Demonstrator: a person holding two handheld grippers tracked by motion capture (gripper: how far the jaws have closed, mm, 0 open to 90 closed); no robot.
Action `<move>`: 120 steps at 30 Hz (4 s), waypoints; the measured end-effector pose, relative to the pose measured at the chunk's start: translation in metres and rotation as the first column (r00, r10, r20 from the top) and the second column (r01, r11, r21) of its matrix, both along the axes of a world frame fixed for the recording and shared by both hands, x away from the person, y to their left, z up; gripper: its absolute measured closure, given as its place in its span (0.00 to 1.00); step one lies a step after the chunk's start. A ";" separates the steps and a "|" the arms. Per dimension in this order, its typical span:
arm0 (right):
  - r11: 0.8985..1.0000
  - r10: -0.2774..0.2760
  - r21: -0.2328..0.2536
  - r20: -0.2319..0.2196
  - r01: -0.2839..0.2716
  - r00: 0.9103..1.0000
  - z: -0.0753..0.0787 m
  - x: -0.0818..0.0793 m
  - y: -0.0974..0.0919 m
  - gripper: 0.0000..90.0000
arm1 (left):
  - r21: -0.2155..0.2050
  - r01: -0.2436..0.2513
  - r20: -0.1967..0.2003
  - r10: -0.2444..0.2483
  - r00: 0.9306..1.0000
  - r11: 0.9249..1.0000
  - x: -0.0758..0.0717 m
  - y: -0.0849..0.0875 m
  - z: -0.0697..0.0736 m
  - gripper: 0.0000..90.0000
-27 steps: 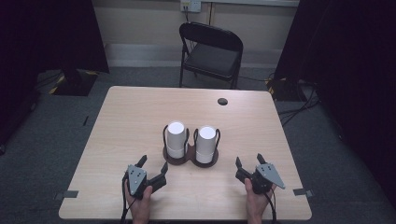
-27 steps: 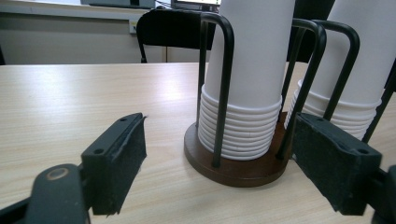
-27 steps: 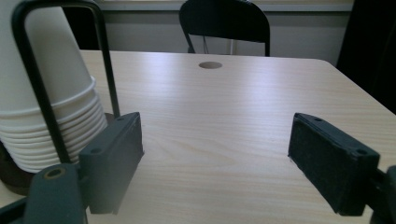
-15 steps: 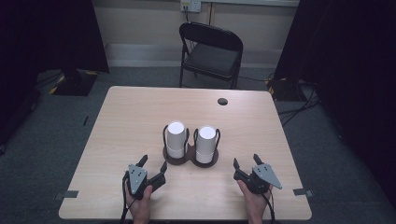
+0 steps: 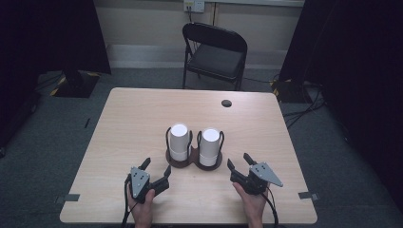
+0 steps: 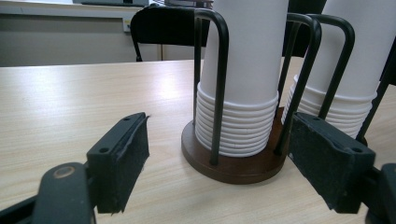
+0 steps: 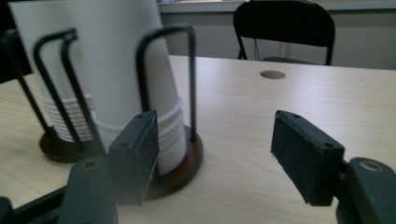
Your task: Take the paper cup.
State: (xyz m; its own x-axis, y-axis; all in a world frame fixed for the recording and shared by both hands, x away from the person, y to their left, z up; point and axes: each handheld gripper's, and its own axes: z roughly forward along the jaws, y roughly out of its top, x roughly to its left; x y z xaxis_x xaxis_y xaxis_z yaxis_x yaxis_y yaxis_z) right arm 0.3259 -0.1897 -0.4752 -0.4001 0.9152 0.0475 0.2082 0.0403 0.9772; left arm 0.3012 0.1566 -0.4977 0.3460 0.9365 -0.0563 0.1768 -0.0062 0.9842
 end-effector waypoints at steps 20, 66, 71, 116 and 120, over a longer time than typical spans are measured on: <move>0.988 0.153 0.023 0.075 -0.155 0.985 0.046 0.008 0.039 0.28 | -0.007 -0.014 0.006 0.014 1.000 1.000 -0.001 0.000 0.000 0.21; 0.969 0.240 -0.056 -0.018 -0.240 0.971 0.051 0.076 0.072 0.35 | -0.011 -0.003 -0.003 0.003 1.000 1.000 -0.001 -0.001 0.000 0.21; 0.970 0.234 -0.057 -0.024 -0.235 0.972 0.051 0.077 0.071 0.36 | -0.006 0.002 -0.003 -0.002 1.000 1.000 0.000 -0.001 0.000 0.21; 0.973 0.230 -0.011 0.030 -0.230 0.973 0.084 0.075 0.069 0.37 | -0.013 -0.003 -0.020 0.002 1.000 1.000 0.002 -0.001 0.000 0.20; 0.975 0.223 0.003 0.029 -0.224 0.974 0.088 0.076 0.069 0.38 | -0.006 -0.002 -0.021 0.002 1.000 1.000 0.002 -0.001 0.000 0.20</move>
State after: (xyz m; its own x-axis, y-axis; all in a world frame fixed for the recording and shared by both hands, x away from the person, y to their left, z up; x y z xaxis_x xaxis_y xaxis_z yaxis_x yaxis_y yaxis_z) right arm 0.4014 -0.1206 -0.3877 -0.5958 0.8022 0.0381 0.1666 0.0770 0.9830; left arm 0.3027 0.1556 -0.4973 0.3425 0.9370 -0.0690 0.1971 0.0002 0.9804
